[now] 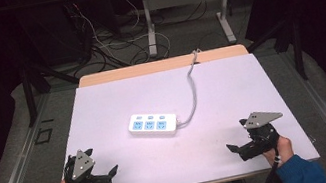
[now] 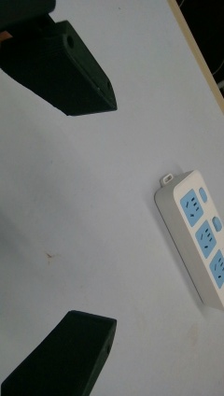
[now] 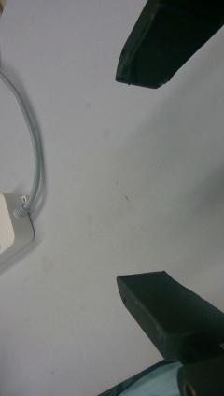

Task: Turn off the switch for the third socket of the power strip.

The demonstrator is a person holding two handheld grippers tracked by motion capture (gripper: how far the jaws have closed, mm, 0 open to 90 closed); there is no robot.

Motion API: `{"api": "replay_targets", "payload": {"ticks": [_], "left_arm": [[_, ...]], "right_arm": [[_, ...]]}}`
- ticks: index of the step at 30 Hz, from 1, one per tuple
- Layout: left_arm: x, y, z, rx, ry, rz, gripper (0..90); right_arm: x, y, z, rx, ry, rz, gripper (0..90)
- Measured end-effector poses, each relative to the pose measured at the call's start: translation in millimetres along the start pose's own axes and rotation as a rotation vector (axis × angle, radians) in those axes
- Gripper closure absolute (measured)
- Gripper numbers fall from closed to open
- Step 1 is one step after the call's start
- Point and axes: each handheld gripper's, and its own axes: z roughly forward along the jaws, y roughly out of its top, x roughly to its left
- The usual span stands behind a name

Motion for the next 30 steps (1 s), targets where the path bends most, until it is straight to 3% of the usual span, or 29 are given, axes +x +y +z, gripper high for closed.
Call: {"api": "replay_targets", "payload": {"ticks": [7,20,22,25,30], "left_arm": [[0.0,0.6,-0.1,-0.001,0.003,-0.013,0.2],[2.6,4.4,-0.7,0.014,0.022,-0.012,0.2],[2.3,4.9,0.3,0.009,0.022,-0.028,0.2],[4.5,6.6,0.3,0.015,0.034,-0.016,0.2],[5.9,8.6,1.3,0.022,0.040,-0.033,0.2]], "right_arm": [[0.5,-0.2,0.7,-0.004,-0.017,0.004,3.5],[-0.3,-0.4,1.1,0.001,-0.005,0.009,3.8],[-0.7,-0.3,1.3,-0.001,-0.004,0.003,3.9],[-0.2,-0.4,0.9,0.001,-0.010,0.009,3.9],[-0.9,-0.3,1.2,0.002,-0.007,0.002,4.1]]}}
